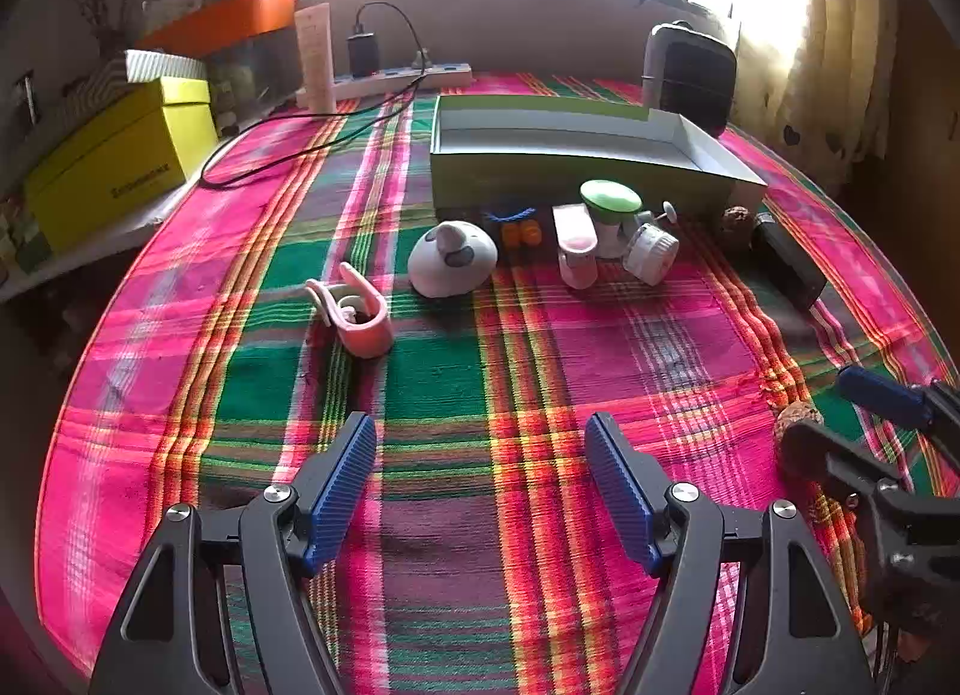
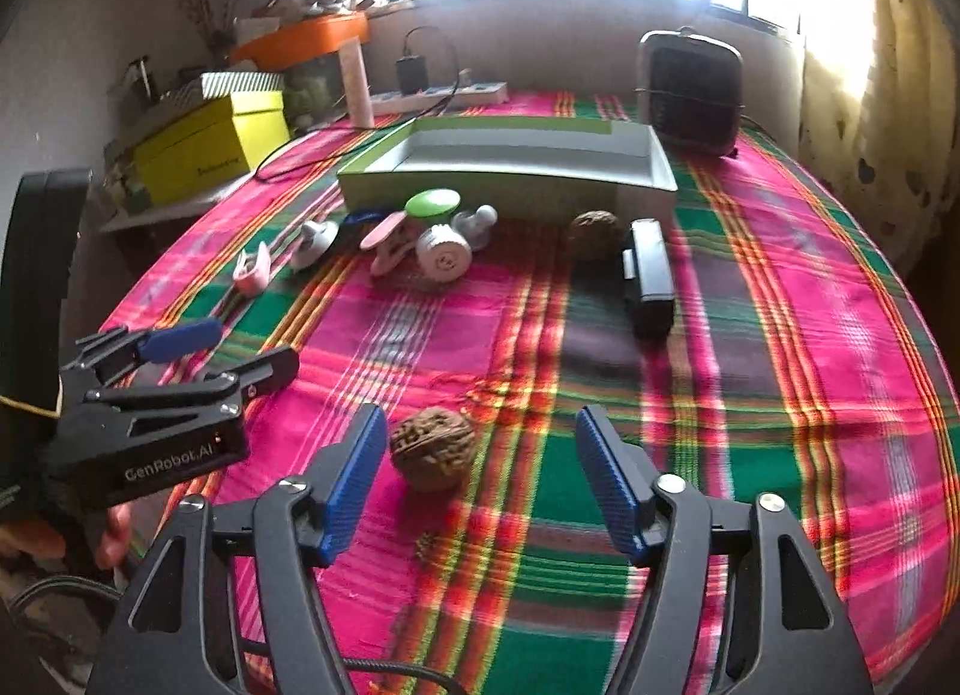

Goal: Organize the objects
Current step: 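Grasp the walnut with the right gripper while the left gripper approaches the pink clip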

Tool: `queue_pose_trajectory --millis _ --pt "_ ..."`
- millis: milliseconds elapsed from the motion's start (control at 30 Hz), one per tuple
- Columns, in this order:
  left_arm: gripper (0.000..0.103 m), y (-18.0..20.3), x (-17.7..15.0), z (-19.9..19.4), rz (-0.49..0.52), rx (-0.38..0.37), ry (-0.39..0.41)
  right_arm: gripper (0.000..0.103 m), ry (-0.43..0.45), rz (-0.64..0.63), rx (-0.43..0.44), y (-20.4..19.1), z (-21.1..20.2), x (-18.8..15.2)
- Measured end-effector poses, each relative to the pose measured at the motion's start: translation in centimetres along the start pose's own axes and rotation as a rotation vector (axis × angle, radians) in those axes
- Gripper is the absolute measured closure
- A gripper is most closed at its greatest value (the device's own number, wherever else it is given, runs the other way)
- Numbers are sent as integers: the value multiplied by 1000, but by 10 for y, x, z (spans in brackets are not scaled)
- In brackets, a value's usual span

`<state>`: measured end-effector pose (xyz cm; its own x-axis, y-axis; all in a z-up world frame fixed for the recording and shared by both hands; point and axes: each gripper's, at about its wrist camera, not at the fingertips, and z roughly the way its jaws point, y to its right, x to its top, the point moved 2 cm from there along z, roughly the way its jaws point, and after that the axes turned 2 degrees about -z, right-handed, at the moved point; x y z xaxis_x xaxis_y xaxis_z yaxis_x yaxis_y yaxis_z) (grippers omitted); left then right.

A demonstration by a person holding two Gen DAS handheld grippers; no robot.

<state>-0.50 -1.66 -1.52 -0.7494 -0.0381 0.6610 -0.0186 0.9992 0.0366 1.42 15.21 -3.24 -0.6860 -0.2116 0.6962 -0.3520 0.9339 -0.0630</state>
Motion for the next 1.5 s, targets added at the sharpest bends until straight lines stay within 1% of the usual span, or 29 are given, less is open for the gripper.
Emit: queue_pose_trajectory --millis 67,133,167,200,333,400,500,833,1033,1233,1367,1500 --pt "31 -2 0 0 -1 1 0 41 -8 -8 -2 -2 2 -1" --pt "31 -4 0 -1 -3 1 -1 45 -13 -16 -1 -4 4 -1" --pt "31 -5 0 -1 -4 0 -1 51 -16 -17 0 -5 4 -1" --pt "31 -5 0 -1 -4 -1 -1 53 -19 -20 1 -5 5 -2" --pt "31 -9 -1 -1 -6 -2 0 57 -21 -28 5 -7 6 -2" --pt "31 -10 0 -2 -8 -5 1 64 -21 -34 5 -8 7 -1" --pt "31 -10 1 -1 -13 -9 2 70 -19 -41 -1 -10 8 0" --pt "31 -26 6 1 -66 -27 6 71 -21 -51 1 -10 18 11" --pt "31 -39 12 6 -92 -32 7 71 -27 -71 29 -17 26 21" --pt "31 -53 20 11 -114 -3 18 71 -31 -62 45 -17 33 29" --pt "31 -62 27 17 -125 21 10 71 -30 -50 53 -15 35 33" --pt "31 -65 31 21 -126 29 8 71 -40 -54 57 -16 39 35"
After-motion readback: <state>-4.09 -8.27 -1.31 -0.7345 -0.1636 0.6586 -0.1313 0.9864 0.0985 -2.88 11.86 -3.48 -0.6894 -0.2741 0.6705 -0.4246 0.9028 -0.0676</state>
